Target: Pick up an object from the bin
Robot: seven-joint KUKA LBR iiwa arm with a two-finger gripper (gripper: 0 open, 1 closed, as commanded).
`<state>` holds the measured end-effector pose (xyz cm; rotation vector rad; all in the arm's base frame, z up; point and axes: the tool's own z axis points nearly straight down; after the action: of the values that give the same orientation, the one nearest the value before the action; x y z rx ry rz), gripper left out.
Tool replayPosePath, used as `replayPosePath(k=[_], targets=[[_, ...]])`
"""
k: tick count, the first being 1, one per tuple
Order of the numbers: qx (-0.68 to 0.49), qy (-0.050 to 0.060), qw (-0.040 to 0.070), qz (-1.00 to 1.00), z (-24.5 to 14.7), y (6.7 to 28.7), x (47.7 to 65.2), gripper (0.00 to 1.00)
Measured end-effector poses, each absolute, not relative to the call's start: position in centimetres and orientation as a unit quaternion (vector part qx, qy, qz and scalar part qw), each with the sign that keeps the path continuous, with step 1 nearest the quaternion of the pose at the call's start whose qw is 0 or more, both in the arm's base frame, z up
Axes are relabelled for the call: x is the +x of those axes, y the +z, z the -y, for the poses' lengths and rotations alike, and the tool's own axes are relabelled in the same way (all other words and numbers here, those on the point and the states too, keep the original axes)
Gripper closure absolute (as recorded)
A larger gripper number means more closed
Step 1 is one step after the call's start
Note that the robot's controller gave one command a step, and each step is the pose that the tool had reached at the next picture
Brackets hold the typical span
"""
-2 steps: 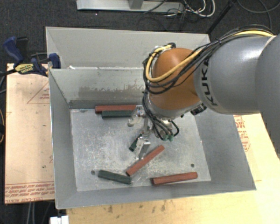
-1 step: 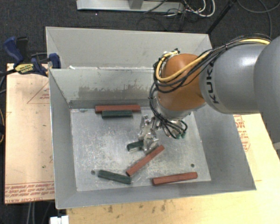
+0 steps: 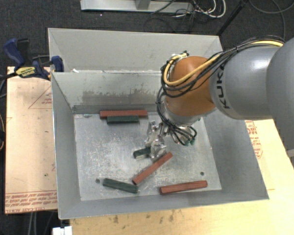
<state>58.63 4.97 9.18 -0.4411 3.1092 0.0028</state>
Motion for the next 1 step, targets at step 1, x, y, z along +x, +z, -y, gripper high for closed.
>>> replayPosePath(k=[1], targets=[[-0.142,0.001,-0.001,-0.99,-5.19,11.95,58.66,1.0]])
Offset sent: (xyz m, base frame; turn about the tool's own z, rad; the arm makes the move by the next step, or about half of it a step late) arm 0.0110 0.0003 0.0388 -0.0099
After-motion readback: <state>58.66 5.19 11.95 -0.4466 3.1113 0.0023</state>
